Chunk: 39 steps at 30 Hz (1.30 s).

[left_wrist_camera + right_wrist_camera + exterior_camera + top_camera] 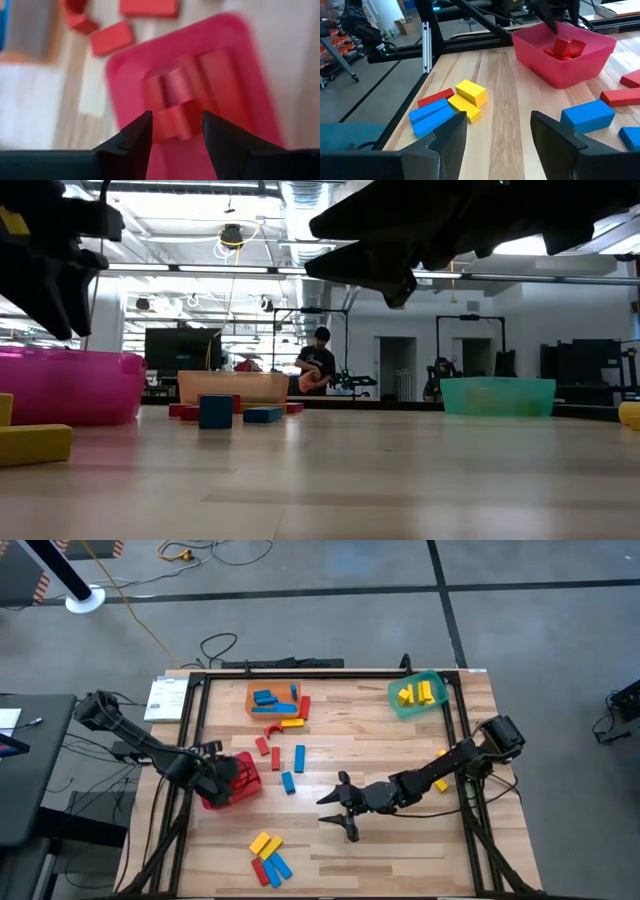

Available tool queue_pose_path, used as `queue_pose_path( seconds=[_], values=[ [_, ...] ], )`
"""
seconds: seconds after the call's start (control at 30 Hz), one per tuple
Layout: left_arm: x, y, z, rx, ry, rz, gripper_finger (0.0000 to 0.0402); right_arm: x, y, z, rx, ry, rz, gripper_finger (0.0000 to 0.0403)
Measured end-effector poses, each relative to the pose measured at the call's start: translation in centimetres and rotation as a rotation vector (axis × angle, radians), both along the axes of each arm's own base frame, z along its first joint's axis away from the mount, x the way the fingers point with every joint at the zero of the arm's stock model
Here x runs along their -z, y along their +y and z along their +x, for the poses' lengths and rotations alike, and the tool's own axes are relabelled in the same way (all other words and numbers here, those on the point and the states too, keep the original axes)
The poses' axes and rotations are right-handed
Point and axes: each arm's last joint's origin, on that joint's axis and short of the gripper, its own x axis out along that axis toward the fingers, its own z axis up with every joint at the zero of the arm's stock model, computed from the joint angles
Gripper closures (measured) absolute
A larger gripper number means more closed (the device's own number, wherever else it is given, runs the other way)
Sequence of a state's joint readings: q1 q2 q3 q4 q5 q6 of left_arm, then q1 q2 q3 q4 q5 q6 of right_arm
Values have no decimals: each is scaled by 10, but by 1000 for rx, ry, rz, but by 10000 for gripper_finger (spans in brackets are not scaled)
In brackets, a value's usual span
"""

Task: Sort blocks
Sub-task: Put the yellow block into the green bin

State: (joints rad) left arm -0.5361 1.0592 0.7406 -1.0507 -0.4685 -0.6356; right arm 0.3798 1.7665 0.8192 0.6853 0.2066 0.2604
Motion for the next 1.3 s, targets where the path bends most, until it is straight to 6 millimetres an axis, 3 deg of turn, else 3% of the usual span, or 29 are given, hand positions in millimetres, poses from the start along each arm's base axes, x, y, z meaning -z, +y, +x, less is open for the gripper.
queue_pose_path(
  seconds=[0.4, 0.63, 0.77, 1.07, 1.3],
  values=[
    [-10, -38, 20, 325, -218, -203, 237, 3, 12, -5, -82, 34, 5, 171],
    [-5, -64, 28, 461, -253, -290, 237, 3, 18, -8, -122, 37, 11, 171],
    [1, -77, 32, 465, -246, -362, 225, 3, 19, -9, -128, 37, 11, 171],
    [16, -99, 37, 397, -214, -505, 149, 3, 20, -9, -129, 37, 10, 171],
    [35, -113, 42, 312, -169, -561, 144, 4, 23, -11, -146, 42, -1, 171]
  ],
)
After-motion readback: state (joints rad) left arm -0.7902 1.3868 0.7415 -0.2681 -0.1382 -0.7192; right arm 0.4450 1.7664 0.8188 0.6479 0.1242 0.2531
